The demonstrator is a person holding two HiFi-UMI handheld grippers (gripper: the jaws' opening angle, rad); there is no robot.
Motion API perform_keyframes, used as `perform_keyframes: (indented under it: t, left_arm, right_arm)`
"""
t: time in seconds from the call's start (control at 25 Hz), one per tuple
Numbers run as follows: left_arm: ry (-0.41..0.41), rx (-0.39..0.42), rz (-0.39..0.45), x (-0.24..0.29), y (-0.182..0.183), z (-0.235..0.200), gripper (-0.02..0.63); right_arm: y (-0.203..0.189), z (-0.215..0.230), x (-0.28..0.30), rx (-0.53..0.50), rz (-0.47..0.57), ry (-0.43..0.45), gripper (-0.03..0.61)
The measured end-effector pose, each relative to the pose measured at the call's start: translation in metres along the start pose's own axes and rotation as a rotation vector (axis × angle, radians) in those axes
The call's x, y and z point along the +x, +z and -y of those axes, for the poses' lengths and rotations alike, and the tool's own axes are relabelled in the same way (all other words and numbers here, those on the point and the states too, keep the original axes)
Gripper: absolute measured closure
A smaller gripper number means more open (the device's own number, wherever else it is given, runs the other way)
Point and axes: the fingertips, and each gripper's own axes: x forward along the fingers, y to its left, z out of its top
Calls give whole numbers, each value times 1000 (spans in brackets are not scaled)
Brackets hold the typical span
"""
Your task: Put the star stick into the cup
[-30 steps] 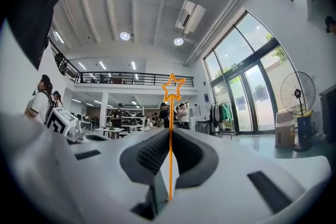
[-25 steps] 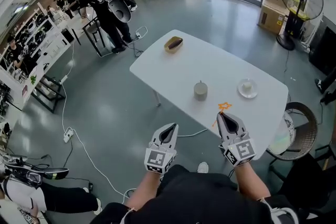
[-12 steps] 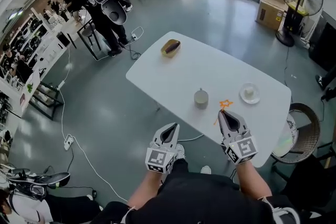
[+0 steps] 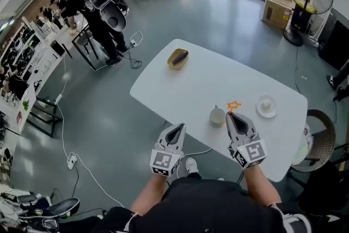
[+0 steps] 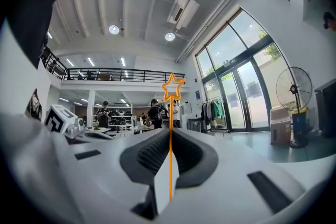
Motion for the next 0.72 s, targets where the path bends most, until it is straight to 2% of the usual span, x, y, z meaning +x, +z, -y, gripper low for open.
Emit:
perform_keyframes:
  t: [0.2,0.56,0.72]
  left_arm:
    - [-34,0,-5,11,-7,-34,603]
    - [-118,-2,8,38,-26,-38,601]
    - [-144,-10,-4,47,-31,-43,603]
  right_arm:
    - [-6,0,29,-14,-13,-41,558]
    - [-37,19,36,-34,-40,-126,558]
    - [-50,26,50,-23,-76,-138,558]
